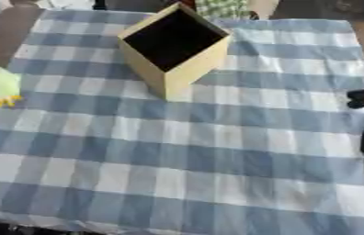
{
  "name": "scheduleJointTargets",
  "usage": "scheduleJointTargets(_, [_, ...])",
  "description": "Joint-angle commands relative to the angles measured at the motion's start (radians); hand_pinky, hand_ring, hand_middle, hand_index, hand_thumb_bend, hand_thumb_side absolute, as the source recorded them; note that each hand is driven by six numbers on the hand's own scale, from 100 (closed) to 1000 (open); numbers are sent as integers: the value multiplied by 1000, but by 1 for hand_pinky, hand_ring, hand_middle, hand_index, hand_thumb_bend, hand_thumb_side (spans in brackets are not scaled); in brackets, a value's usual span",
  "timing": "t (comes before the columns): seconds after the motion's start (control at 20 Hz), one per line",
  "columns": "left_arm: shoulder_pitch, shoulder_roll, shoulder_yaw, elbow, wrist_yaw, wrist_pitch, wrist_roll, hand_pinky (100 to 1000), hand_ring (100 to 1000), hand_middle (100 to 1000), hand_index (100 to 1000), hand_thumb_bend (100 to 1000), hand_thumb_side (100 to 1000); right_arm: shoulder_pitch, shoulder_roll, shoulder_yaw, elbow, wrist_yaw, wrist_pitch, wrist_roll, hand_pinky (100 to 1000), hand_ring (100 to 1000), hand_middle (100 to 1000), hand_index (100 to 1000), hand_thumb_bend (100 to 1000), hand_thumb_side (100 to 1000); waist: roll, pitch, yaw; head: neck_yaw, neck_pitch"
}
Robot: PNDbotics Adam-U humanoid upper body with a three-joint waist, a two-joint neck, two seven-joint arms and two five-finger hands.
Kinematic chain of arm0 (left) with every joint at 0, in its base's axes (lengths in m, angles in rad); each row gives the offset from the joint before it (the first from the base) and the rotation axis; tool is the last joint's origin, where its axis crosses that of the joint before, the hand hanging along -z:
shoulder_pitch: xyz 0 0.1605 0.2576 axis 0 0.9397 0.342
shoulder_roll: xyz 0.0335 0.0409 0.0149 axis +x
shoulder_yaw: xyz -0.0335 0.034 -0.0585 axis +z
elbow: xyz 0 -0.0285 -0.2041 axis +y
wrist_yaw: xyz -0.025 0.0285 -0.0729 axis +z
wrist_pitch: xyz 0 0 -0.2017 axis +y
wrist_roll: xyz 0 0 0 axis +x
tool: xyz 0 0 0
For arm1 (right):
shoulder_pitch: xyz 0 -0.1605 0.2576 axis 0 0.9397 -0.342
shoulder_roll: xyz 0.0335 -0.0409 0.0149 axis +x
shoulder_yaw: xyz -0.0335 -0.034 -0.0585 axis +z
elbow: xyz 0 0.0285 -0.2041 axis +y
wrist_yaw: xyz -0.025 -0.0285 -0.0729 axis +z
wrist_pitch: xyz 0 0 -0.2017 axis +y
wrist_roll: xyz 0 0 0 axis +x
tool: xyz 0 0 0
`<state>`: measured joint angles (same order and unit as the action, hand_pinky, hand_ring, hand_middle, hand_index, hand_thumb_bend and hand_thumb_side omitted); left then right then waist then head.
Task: Pick up objects on the table and place them in the box.
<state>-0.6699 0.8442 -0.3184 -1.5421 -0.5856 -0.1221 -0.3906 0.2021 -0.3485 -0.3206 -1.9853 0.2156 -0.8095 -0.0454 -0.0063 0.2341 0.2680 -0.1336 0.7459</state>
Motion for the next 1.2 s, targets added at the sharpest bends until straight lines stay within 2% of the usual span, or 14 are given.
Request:
scheduleJointTargets(0.05, [-49,32,3,-30,8,-2,-22,288,536,597,689,100,110,-2,-21,-11,-15,-8,-4,1,747,720,587,774,100,743,6,-16,-2,-2,2])
scheduleJointTargets(0.3, [-147,-9,-20,-31,6,-9,-56,284,532,597,692,100,112,-3,-26,-9,-15,-11,-9,4,748,721,587,775,100,741,5,-15,-9,-2,-4])
scheduleJointTargets(0.5, [-246,-73,-37,-9,-6,-17,-80,279,527,597,696,100,121,-5,-34,-6,-15,-14,-18,6,750,721,588,775,100,739,2,-12,-21,0,-8])
scheduleJointTargets(0.85, [-420,-251,-57,102,-57,-33,-101,256,512,587,692,100,159,-20,-38,4,-15,-26,-31,17,751,721,586,776,100,738,-11,1,-46,12,-34])
scheduleJointTargets(1.2, [-520,-401,-33,254,-129,-41,-68,244,505,584,689,100,206,-50,-42,12,-15,-48,-40,38,751,721,586,776,100,738,-20,29,-79,25,-75])
